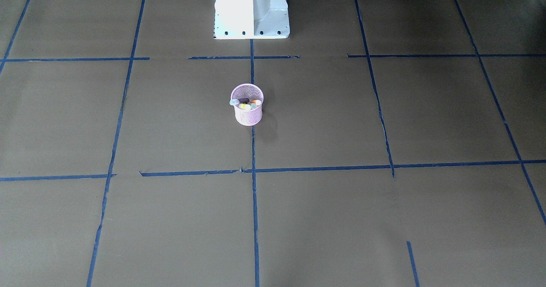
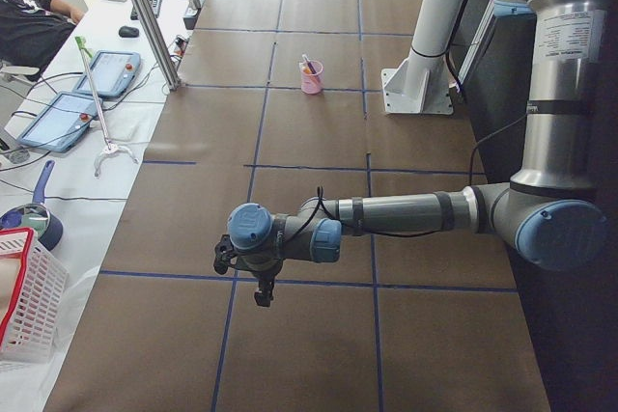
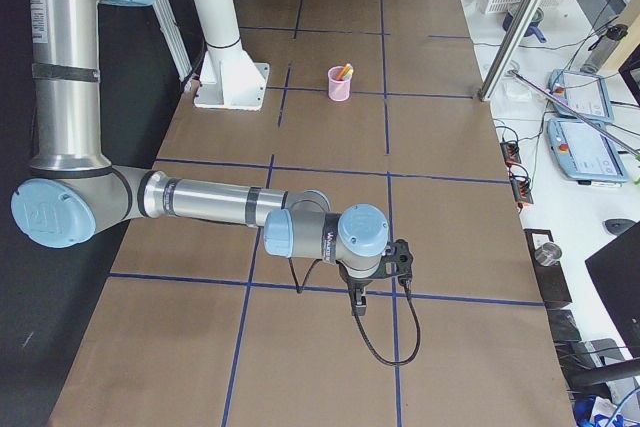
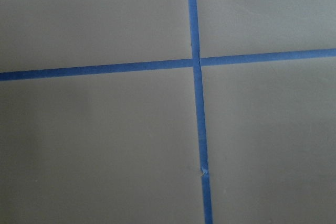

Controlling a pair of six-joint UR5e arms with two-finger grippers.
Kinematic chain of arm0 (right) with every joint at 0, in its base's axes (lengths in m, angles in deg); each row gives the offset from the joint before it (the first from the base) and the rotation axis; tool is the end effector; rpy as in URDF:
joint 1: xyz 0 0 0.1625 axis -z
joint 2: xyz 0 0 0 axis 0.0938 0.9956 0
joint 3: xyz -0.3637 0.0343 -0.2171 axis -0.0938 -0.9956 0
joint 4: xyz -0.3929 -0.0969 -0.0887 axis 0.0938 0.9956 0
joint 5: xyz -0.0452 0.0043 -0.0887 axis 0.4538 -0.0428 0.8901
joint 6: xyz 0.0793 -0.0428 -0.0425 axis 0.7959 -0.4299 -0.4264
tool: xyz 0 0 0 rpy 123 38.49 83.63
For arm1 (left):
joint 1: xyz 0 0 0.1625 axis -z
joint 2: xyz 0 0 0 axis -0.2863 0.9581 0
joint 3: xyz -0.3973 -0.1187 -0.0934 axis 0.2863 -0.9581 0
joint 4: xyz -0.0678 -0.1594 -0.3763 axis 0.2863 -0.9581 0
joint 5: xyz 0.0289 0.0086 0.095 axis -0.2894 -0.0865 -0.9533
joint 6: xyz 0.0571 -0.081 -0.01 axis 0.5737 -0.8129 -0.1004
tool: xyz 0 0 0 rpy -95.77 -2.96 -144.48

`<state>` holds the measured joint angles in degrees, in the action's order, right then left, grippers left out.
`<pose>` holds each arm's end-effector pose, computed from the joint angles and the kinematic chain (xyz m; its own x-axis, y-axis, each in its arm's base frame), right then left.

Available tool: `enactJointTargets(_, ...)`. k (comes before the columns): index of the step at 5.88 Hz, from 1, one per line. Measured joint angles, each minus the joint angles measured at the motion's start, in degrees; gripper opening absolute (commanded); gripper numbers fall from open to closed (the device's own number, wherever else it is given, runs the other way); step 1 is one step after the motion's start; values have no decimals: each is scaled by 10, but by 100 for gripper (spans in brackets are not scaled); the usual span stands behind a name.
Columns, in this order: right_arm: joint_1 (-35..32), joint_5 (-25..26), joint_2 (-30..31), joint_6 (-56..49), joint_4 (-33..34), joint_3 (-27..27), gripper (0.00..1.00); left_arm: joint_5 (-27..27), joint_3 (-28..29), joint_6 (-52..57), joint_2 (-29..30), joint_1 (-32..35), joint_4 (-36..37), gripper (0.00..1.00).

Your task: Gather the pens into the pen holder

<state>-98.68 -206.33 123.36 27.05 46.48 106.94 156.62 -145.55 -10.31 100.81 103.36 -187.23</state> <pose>0.0874 -0.4674 0.6779 0.6828 -0.0681 0.7275 0.0161 0.9968 0.0783 -0.0329 -0.4788 0.7024 0.6731 0.1121 -0.7310 -0.0967 0.9933 0.0633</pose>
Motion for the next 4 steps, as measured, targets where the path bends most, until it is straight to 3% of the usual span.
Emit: enactJointTargets(4, 0, 8, -1, -3, -1, 2, 100, -2, -75, 16, -34, 7, 61, 100)
